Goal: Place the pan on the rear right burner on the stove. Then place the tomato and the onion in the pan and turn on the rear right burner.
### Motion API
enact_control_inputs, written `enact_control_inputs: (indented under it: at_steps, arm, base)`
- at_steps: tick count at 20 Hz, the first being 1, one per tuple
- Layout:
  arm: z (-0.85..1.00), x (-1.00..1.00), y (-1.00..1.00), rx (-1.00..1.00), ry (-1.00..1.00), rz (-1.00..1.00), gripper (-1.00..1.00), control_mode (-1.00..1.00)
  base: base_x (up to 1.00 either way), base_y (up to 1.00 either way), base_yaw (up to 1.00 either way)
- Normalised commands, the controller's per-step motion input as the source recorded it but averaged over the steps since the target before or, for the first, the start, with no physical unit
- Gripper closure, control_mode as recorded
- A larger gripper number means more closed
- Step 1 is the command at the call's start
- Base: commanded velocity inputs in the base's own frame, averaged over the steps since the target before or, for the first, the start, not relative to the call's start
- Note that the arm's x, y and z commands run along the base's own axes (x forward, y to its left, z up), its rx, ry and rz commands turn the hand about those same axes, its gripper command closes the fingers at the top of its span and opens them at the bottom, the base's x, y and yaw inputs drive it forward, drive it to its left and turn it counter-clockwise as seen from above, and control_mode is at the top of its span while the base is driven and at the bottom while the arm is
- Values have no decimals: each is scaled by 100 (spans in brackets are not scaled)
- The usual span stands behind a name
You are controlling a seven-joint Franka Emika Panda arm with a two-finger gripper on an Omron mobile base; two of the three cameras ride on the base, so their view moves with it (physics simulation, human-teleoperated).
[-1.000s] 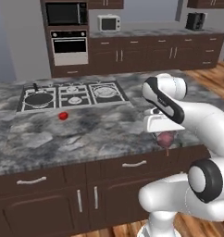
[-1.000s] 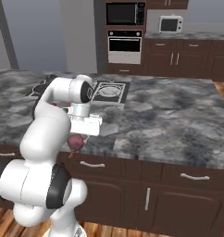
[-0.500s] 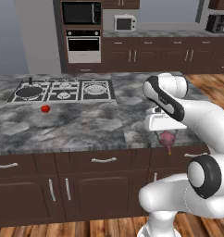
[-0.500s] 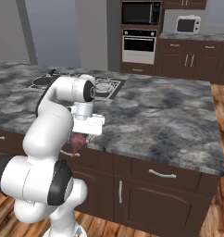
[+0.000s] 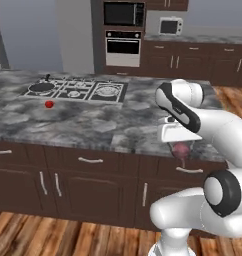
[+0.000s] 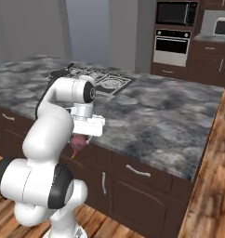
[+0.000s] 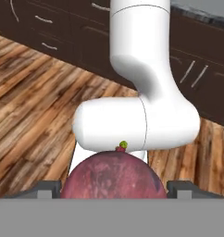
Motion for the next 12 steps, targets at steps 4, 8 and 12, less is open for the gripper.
enact_control_inputs:
  at_steps: [4,8,12]
  arm:
    - [0,0,0,0,0,0,100,100]
    - [0,0,0,0,0,0,100,100]
    - [0,0,0,0,0,0,100,100]
  base:
    - [-73,-94,43]
    - [-73,-84,50]
    - [-59,-77,58]
